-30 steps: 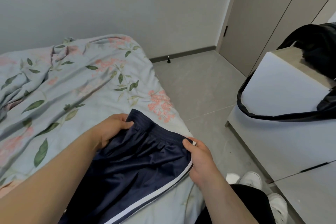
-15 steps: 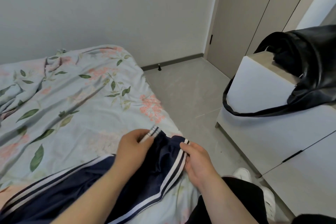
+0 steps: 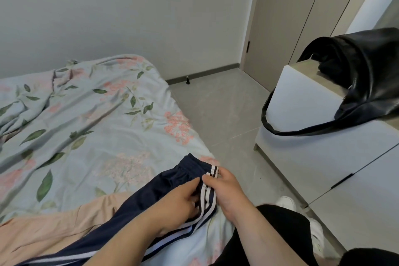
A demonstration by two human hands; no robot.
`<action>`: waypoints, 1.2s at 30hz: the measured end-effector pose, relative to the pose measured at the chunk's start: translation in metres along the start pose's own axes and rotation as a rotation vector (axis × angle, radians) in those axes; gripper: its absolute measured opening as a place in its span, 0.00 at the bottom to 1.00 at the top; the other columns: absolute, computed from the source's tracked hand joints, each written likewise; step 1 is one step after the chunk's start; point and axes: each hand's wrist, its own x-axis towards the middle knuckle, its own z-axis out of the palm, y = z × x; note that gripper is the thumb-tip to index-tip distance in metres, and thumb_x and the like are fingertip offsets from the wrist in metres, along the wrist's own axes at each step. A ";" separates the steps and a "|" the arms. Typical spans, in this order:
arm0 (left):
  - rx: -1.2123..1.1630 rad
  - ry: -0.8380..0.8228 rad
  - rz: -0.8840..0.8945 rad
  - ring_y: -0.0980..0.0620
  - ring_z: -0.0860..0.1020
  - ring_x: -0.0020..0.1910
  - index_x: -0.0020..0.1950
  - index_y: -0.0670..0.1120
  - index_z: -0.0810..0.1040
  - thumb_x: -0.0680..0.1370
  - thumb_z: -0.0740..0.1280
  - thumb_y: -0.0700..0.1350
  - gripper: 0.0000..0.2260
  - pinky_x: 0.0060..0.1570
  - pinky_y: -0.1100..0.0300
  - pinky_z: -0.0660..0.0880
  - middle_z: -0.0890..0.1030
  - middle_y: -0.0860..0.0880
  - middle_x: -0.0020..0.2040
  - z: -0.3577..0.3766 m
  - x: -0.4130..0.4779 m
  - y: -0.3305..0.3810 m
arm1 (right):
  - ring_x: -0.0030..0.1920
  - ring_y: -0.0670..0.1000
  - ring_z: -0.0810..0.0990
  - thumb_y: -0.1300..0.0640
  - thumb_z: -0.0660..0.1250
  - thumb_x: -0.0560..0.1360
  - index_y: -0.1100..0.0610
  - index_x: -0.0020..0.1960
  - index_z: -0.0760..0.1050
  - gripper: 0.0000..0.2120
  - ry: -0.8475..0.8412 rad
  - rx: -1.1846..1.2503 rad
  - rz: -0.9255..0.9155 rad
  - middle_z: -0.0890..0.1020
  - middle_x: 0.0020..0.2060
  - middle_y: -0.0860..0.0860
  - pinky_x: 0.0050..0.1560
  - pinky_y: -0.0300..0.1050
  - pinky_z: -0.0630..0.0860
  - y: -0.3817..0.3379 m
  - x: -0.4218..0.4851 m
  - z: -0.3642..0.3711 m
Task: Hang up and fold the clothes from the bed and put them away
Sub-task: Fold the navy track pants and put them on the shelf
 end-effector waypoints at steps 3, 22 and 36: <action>-0.088 0.366 -0.125 0.52 0.84 0.43 0.70 0.49 0.71 0.81 0.61 0.34 0.19 0.38 0.54 0.81 0.82 0.48 0.51 -0.014 0.016 0.001 | 0.55 0.60 0.84 0.71 0.64 0.72 0.55 0.54 0.82 0.18 0.021 -0.004 -0.054 0.86 0.52 0.56 0.61 0.60 0.79 0.000 0.001 -0.001; -0.220 0.312 0.030 0.40 0.84 0.51 0.55 0.43 0.82 0.76 0.71 0.35 0.09 0.52 0.48 0.79 0.85 0.41 0.52 -0.087 0.046 -0.021 | 0.55 0.52 0.85 0.51 0.70 0.73 0.51 0.65 0.76 0.21 -0.087 -0.064 -0.003 0.86 0.53 0.50 0.61 0.56 0.79 0.006 0.012 0.008; 0.269 0.657 0.093 0.49 0.79 0.39 0.43 0.45 0.79 0.79 0.69 0.46 0.07 0.38 0.60 0.73 0.82 0.48 0.38 -0.183 0.168 0.021 | 0.42 0.59 0.84 0.48 0.65 0.77 0.62 0.48 0.81 0.17 0.204 -0.403 0.006 0.85 0.43 0.60 0.43 0.53 0.80 -0.059 0.138 0.056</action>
